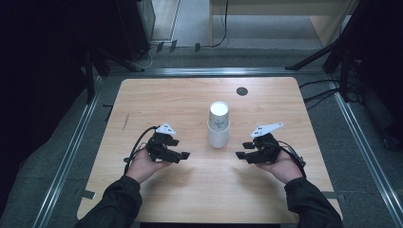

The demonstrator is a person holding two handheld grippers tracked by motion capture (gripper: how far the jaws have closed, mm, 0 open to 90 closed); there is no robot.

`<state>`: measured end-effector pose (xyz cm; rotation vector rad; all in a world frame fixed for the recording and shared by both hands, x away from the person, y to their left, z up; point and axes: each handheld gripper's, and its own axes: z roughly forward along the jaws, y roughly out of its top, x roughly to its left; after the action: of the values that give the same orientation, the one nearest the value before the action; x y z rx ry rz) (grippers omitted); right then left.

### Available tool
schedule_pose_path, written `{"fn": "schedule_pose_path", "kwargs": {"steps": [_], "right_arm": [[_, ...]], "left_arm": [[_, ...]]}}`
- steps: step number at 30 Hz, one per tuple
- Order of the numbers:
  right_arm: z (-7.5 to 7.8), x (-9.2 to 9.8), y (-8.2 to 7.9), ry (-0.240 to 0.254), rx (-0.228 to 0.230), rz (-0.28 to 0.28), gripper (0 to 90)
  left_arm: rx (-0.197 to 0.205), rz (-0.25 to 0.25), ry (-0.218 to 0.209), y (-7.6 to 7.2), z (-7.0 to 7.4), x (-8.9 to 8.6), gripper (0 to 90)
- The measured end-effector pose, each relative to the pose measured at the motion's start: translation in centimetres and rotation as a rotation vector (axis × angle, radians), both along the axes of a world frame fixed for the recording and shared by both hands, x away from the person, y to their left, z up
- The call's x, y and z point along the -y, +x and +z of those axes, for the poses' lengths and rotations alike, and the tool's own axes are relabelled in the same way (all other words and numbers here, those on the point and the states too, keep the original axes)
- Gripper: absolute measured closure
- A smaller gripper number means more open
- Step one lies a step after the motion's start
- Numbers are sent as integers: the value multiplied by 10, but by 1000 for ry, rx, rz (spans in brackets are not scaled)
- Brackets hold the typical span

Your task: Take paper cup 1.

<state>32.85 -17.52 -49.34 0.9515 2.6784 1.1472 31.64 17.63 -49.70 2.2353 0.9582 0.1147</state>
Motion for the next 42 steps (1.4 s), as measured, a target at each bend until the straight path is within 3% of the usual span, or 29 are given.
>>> {"fn": "schedule_pose_path", "kwargs": {"steps": [4,8,10,15,19,23,28,36,42], "right_arm": [[-1,-3,0,-5,-12,20,479],[-2,-5,-1,-8,-6,38,480],[-3,-7,-2,-14,-27,53,486],[-3,-9,-2,-11,-44,42,458],[-1,-7,-2,-3,-13,48,457],[-1,-5,-2,-3,-28,46,452],[-4,-7,-2,-41,15,91,461],[-5,-9,-3,-53,5,120,463],[13,-7,-1,-30,43,116,432]], "left_arm": [[-13,-5,-25,0,0,-1,259],[-15,-4,-17,1,-1,-1,259],[-17,-3,-13,2,-1,-2,259],[-10,-15,-21,2,-2,-1,259],[-18,-25,-16,3,-4,1,259],[-25,-39,-26,4,-4,1,259],[-26,-41,-23,4,-6,0,259],[-27,-48,-32,2,-5,-1,259],[-25,-63,-26,-1,-4,-2,259]]}}
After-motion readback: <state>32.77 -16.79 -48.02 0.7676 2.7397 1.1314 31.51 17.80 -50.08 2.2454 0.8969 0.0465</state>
